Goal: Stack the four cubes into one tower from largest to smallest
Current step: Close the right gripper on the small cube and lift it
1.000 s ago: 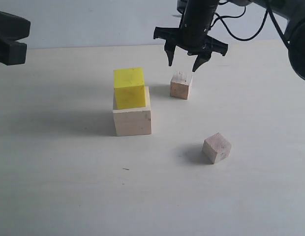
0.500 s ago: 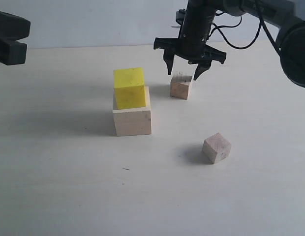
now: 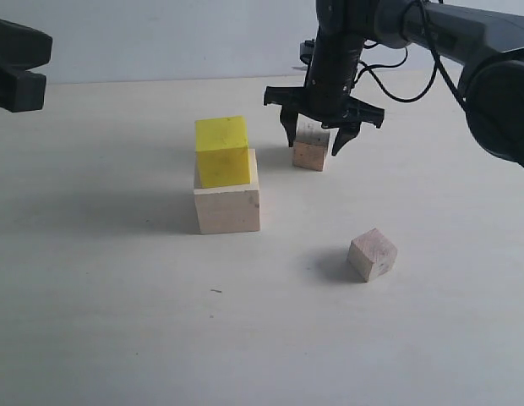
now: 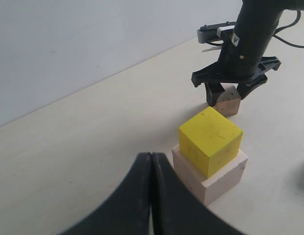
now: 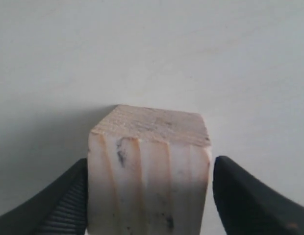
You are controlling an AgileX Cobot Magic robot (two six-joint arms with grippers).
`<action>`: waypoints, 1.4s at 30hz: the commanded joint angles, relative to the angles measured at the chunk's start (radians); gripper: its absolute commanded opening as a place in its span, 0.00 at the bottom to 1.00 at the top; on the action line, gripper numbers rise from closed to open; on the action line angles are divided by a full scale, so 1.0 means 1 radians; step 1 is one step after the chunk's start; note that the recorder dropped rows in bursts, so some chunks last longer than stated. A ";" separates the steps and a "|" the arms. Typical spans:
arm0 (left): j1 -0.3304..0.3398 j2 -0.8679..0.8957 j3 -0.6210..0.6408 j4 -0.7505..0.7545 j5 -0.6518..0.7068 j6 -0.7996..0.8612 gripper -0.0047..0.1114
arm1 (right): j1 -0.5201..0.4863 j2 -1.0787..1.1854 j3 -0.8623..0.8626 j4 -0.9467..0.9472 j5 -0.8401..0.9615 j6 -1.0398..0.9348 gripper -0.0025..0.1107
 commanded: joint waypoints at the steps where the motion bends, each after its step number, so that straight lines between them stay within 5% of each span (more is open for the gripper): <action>1: -0.006 -0.003 0.002 -0.003 -0.003 -0.007 0.04 | -0.003 -0.002 -0.007 -0.004 -0.017 -0.009 0.58; 6: -0.006 -0.003 0.002 -0.003 -0.003 -0.007 0.04 | -0.003 -0.002 -0.007 -0.004 -0.001 -0.044 0.47; 17: -0.006 -0.003 0.002 -0.003 0.003 -0.007 0.04 | -0.003 -0.050 -0.007 0.004 0.003 -0.221 0.02; 28: -0.006 -0.003 0.002 -0.003 0.005 -0.007 0.04 | -0.003 -0.246 0.001 0.034 0.003 -0.225 0.02; 42: -0.006 -0.003 0.002 -0.005 0.023 -0.007 0.04 | 0.091 -0.487 0.208 0.029 0.003 -0.253 0.02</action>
